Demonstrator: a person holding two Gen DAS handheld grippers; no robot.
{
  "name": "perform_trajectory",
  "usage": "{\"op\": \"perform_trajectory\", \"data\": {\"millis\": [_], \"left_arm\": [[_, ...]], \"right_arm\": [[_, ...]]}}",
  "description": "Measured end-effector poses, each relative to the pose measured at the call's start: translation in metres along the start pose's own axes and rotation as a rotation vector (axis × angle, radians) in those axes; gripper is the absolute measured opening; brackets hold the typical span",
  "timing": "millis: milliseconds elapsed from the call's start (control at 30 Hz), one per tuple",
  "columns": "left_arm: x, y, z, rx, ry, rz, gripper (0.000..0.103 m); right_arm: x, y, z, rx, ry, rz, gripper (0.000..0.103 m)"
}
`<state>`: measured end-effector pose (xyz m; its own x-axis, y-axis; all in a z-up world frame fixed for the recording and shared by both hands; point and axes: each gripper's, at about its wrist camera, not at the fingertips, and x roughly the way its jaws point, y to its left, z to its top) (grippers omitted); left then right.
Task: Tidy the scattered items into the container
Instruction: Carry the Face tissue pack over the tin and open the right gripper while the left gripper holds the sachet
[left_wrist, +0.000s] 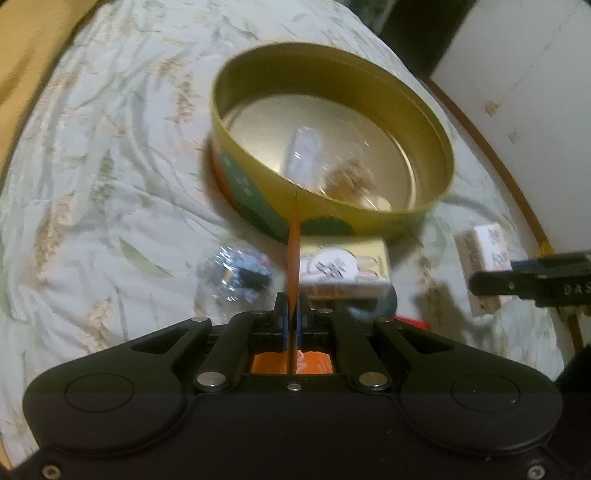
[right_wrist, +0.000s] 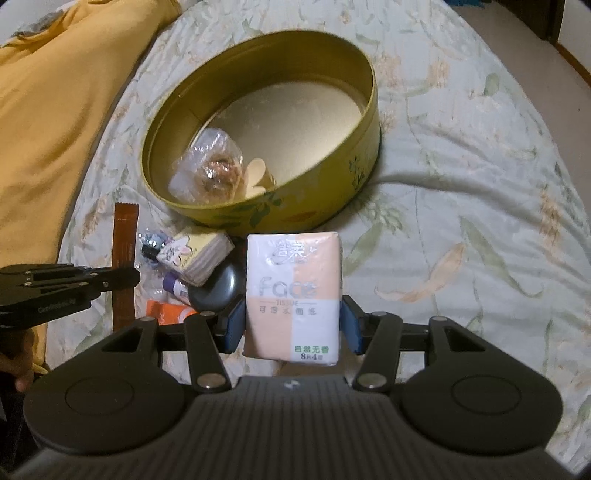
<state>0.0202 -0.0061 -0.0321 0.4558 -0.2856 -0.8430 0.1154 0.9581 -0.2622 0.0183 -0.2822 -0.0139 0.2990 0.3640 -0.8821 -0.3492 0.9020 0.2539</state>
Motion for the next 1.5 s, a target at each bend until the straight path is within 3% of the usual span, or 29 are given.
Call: {"op": "perform_trajectory", "data": {"millis": [167,433,1033,1067,1133,1200,1500], "left_arm": [[-0.002,0.012,0.006,-0.072,-0.031,-0.007,0.004],[-0.006,0.019,0.014,-0.105,-0.004,-0.035,0.004],[-0.010,0.014,0.014,-0.015,0.010,-0.040,0.004],[-0.010,0.014,0.014,-0.011,0.010,-0.040,0.003],[-0.010,0.014,0.013,-0.007,0.011,-0.042,0.003],[-0.010,0.015,0.013,-0.007,0.011,-0.043,0.003],[-0.011,0.015,0.014,-0.007,0.008,-0.044,0.004]], "right_arm": [[-0.006,0.004,0.011,-0.005,-0.015,0.002,0.056],[-0.013,0.019,0.040,-0.046,-0.044,-0.020,0.056],[-0.006,0.045,0.104,-0.061,-0.082,-0.059,0.057],[-0.006,0.045,0.107,-0.057,-0.089,-0.062,0.058],[-0.006,0.046,0.112,-0.051,-0.122,-0.078,0.075],[-0.007,0.045,0.116,-0.022,-0.140,-0.079,0.103],[-0.009,0.047,0.089,-0.080,-0.089,-0.016,0.103]]}}
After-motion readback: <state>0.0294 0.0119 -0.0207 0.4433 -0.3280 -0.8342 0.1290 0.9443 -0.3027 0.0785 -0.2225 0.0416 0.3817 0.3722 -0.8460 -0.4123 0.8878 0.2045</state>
